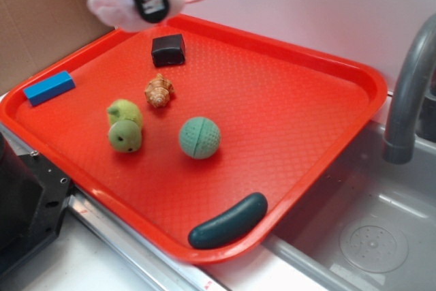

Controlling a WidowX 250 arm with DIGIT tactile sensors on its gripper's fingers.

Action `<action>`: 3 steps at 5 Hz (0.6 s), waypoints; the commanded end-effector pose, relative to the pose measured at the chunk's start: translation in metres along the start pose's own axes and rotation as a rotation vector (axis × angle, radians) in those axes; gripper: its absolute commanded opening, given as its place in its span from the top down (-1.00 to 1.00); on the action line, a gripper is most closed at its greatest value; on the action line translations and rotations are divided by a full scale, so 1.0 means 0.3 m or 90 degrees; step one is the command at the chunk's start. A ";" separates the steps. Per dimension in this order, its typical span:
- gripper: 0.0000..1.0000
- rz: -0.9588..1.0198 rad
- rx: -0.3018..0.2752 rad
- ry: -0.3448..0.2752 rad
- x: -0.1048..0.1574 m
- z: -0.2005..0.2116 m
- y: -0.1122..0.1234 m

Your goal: Grab the pink bunny.

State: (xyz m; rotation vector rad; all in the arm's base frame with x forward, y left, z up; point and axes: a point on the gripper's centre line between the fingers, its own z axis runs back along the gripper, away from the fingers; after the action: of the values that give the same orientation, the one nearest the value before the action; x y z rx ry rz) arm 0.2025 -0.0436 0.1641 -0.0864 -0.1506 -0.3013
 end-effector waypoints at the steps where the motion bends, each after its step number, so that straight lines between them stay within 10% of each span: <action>1: 1.00 0.315 0.040 0.052 -0.040 0.023 -0.012; 3: 1.00 0.294 0.068 0.067 -0.017 0.021 -0.010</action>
State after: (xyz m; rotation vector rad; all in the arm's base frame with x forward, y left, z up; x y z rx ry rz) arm 0.1899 -0.0320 0.1578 0.0105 0.0099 0.1736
